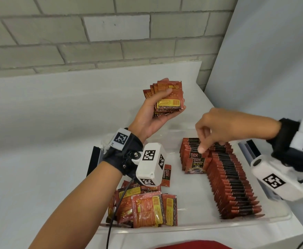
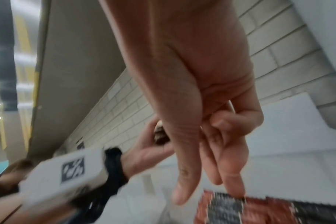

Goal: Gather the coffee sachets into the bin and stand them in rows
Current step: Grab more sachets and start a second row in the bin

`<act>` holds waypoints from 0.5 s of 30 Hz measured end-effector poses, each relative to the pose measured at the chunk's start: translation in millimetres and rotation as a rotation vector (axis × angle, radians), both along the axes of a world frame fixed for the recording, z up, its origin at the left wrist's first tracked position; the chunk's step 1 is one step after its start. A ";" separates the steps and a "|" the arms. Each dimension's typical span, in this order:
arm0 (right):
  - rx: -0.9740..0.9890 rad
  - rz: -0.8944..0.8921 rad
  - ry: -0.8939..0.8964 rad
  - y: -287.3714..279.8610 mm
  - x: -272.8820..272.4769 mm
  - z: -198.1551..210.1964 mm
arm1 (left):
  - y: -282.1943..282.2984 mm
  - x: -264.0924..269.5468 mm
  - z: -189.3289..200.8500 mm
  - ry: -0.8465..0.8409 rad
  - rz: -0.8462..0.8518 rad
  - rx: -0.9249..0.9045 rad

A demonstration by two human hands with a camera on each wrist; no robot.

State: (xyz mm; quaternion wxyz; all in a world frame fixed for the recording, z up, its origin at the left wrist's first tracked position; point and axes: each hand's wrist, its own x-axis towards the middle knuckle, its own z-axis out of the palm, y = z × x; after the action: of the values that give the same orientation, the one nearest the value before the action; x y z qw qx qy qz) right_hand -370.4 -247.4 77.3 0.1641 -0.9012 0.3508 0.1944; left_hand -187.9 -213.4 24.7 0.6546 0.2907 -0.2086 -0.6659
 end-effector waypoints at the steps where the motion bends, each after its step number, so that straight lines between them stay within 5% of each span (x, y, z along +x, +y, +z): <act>1: 0.026 -0.049 -0.070 -4.4 -1.3 5.8 | 0.0 -0.4 -0.2 -0.004 0.002 -0.006; 9: 0.236 -0.451 -0.782 -14.6 2.8 21.0 | 2.4 -4.3 2.4 -0.077 -0.085 -0.018; 15: 0.314 -0.574 -0.945 -14.0 9.3 8.3 | 2.9 -7.2 1.8 -0.110 -0.125 -0.022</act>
State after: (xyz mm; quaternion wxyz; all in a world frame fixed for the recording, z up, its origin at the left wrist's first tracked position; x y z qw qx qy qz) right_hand -361.1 -261.4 85.7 0.4810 -0.7238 0.4369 -0.2322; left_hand -195.1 -210.5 26.5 0.6026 0.3060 -0.2693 -0.6861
